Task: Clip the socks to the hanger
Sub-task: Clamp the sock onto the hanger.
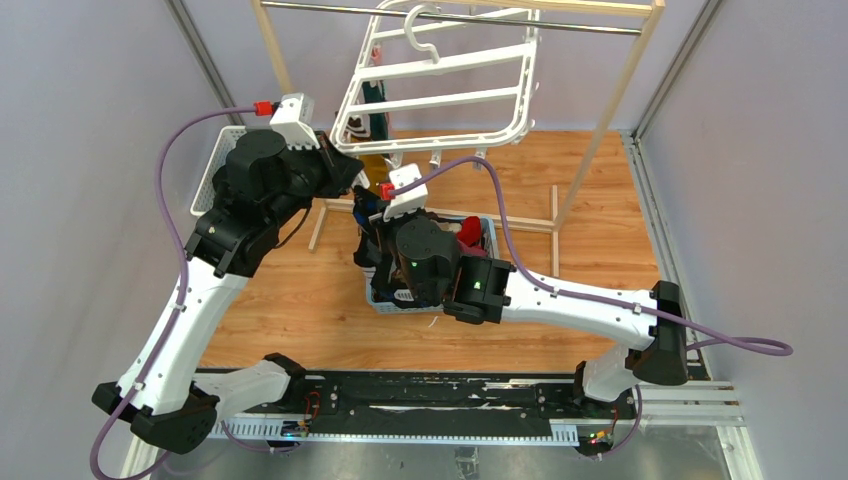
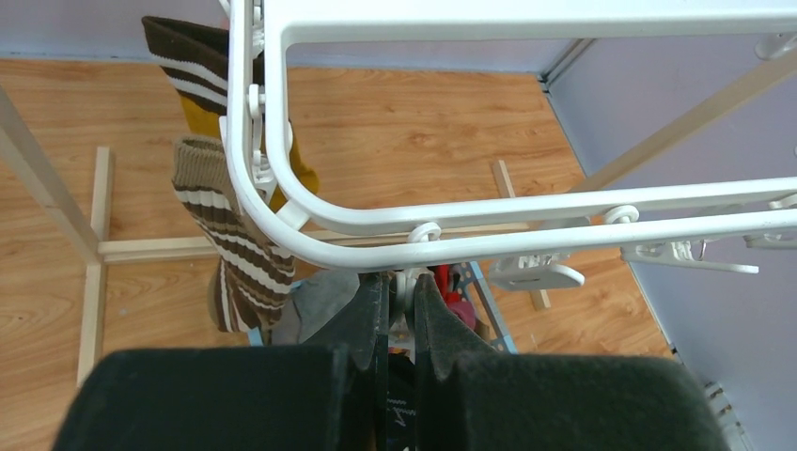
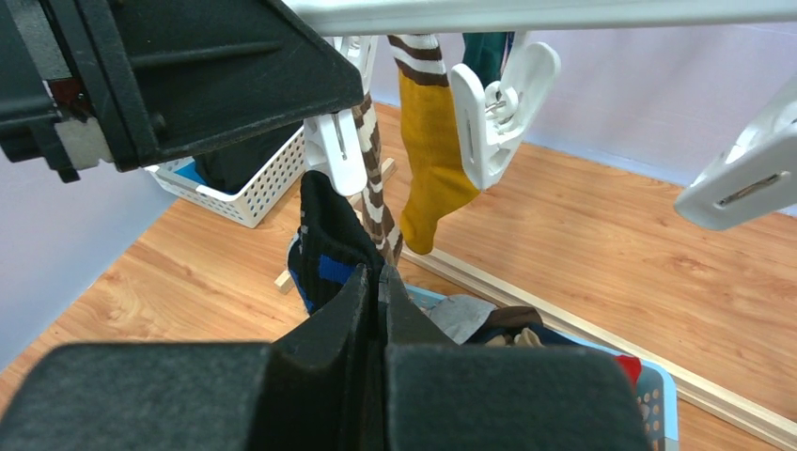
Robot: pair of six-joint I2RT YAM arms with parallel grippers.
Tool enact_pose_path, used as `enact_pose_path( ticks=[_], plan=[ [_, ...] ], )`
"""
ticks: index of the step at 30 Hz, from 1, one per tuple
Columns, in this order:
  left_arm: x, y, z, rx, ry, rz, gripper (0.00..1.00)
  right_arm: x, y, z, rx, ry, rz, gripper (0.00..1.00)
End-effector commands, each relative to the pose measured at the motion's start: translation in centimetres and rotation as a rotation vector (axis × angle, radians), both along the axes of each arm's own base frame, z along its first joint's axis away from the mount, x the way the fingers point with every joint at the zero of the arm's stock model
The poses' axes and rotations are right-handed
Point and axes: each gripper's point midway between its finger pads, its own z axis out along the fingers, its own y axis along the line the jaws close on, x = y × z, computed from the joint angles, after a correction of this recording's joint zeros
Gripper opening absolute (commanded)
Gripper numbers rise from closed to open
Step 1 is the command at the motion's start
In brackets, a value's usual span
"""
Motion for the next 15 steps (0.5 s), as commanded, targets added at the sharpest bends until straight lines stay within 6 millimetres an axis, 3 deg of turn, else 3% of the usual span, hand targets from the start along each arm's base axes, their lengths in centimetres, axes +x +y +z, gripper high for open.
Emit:
enact_pose_path(
  ticks=[1, 15],
  plan=[
    [-0.2, -0.4, 0.0, 0.008, 0.000, -0.025, 0.00, 0.2, -1.4, 1.3, 0.012, -0.027, -0.041, 0.00],
    [-0.8, -1.4, 0.1, 0.002, 0.002, -0.089, 0.00, 0.5, -2.1, 3.0, 0.086, -0.067, -0.012, 0.00]
  ],
)
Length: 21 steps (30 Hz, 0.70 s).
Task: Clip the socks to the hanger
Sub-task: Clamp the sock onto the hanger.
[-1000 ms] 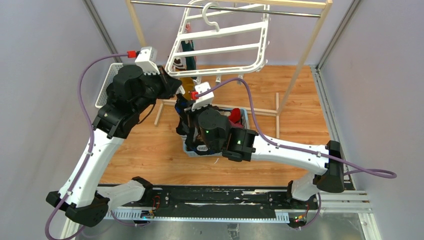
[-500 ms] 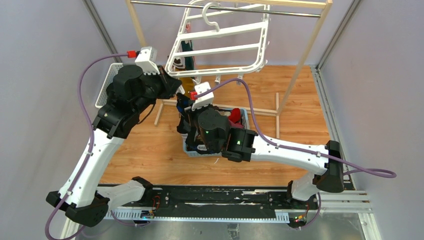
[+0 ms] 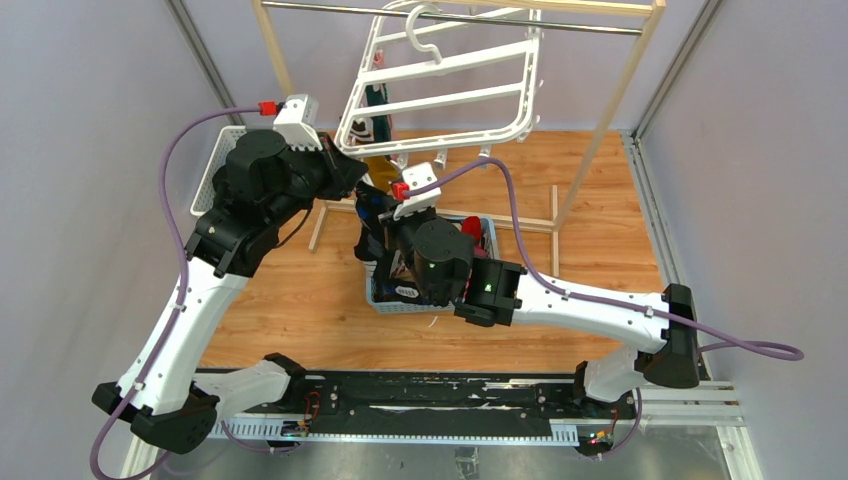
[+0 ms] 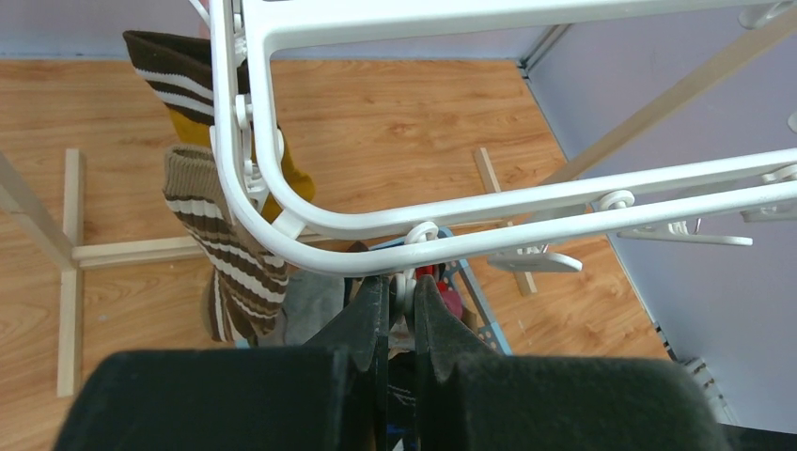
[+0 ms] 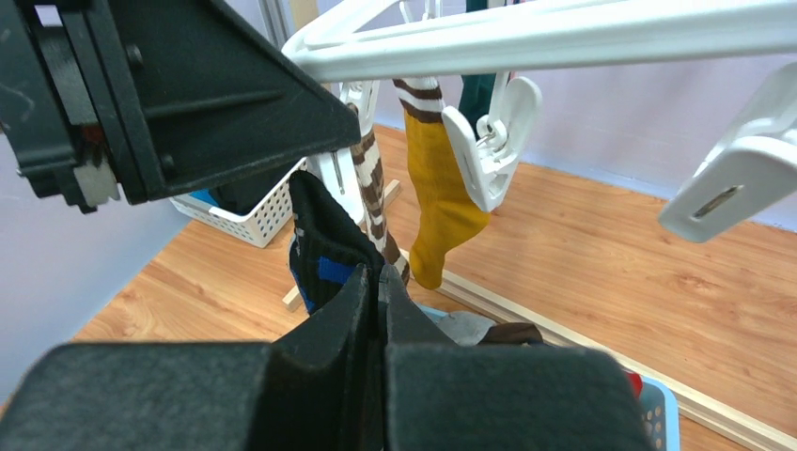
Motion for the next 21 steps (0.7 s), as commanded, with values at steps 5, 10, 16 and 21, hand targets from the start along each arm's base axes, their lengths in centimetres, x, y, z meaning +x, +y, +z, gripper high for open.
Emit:
enact_pose_path(
  ticks=[5, 10, 16, 21],
  plan=[
    [-0.2, -0.5, 0.4, 0.003, -0.009, -0.030, 0.00, 0.9, -1.0, 1.3, 0.030, -0.034, -0.025, 0.00],
    [-0.8, -1.2, 1.4, -0.017, -0.027, -0.083, 0.00, 0.9, -0.7, -0.8, 0.009, -0.014, 0.003, 0.00],
    [-2.0, -2.4, 1.8, -0.020, -0.041, -0.185, 0.00, 0.1, -0.6, -1.5, 0.040, -0.029, 0.116, 0.00],
    [-3.0, -3.3, 1.5, 0.007, -0.047, -0.276, 0.00, -1.7, -1.1, 0.5, 0.130, -0.093, 0.251, 0.00]
  ],
)
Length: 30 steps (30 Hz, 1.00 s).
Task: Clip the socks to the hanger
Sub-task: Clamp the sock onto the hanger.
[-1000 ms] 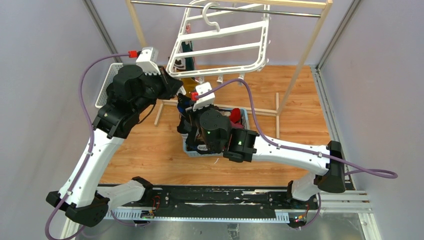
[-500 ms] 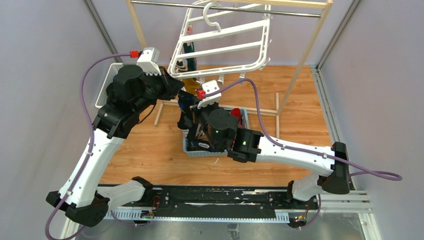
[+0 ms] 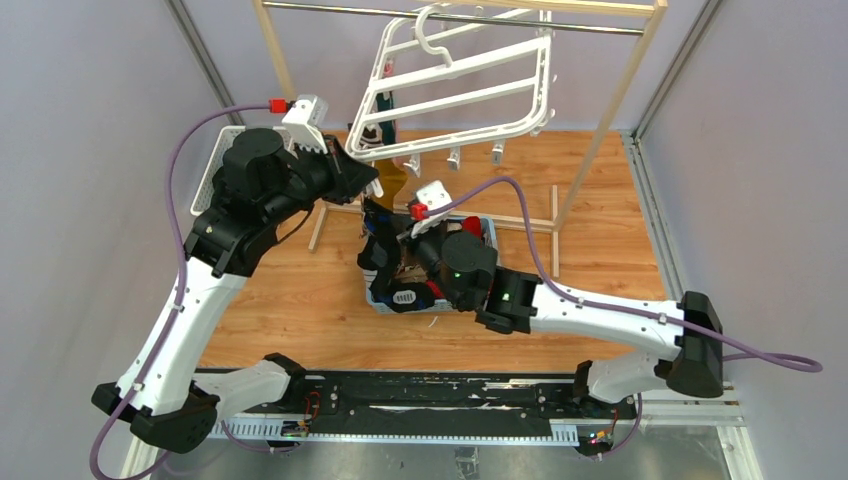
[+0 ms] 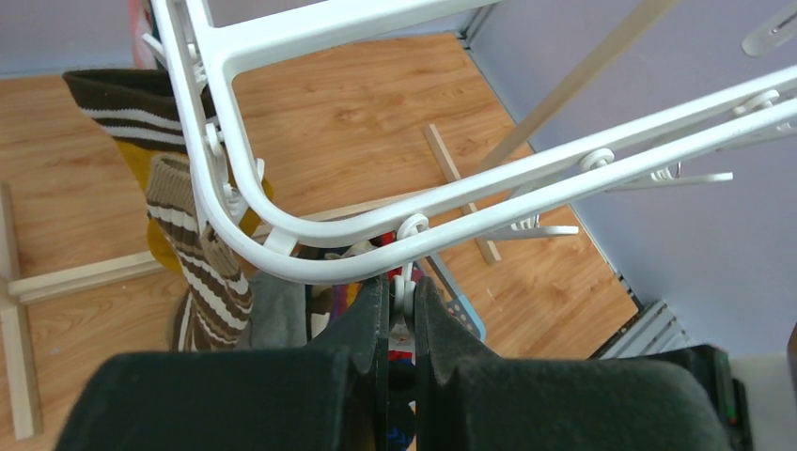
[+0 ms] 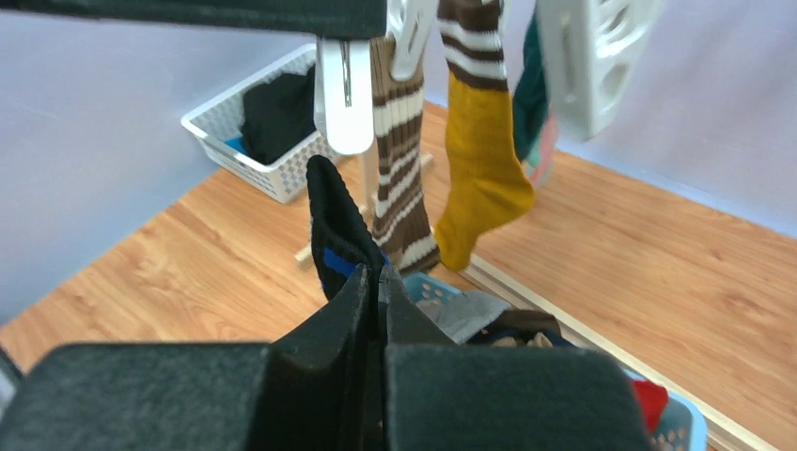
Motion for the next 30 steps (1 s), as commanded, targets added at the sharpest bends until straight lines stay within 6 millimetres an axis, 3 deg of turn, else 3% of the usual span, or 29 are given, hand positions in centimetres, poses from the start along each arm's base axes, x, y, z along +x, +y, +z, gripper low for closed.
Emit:
enact_pose_path(
  ticks=[1, 10, 30],
  plan=[
    [-1.7, -1.6, 1.0, 0.020, -0.042, -0.150, 0.00, -1.5, -0.8, 5.0, 0.181, -0.076, 0.132, 0.00],
    [-2.7, -2.6, 0.7, 0.047, -0.039, -0.253, 0.00, -1.1, -2.0, 6.3, 0.195, -0.103, 0.143, 0.00],
    [-2.9, -2.7, 1.7, 0.041, -0.064, -0.267, 0.00, 0.8, -2.3, 5.0, 0.095, -0.105, 0.113, 0.00]
  ],
)
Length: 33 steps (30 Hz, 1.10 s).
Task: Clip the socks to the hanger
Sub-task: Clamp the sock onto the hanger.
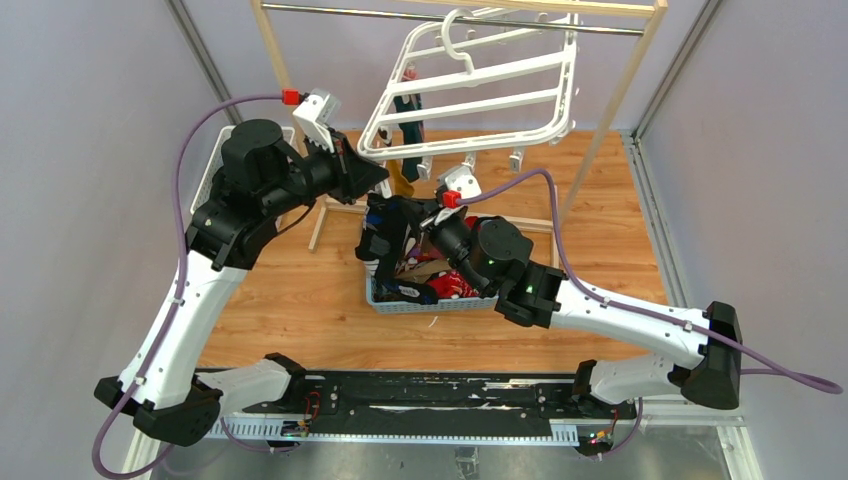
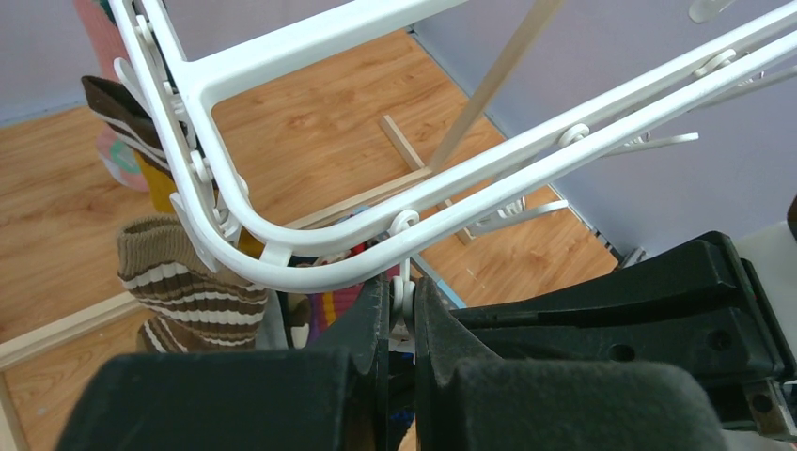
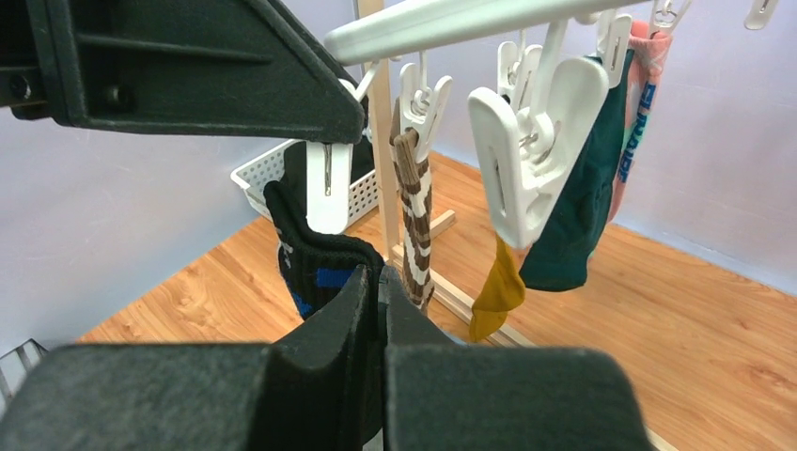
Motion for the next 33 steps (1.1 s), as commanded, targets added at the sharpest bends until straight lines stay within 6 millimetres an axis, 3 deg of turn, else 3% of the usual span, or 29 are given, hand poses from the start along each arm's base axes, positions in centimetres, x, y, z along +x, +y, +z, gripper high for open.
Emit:
enact_pose_path(
  ticks=[1, 33],
  plan=[
    [-1.4, -0.6, 0.3, 0.010, 0.000, -0.076, 0.00, 0.7, -0.1, 0.5, -0.032, -0.028, -0.010, 0.00],
    [-1.4, -0.4, -1.2, 0.052, 0.006, -0.083, 0.00, 1.1, -0.8, 3.6, 0.068, -0.072, -0.030, 0.00]
  ],
)
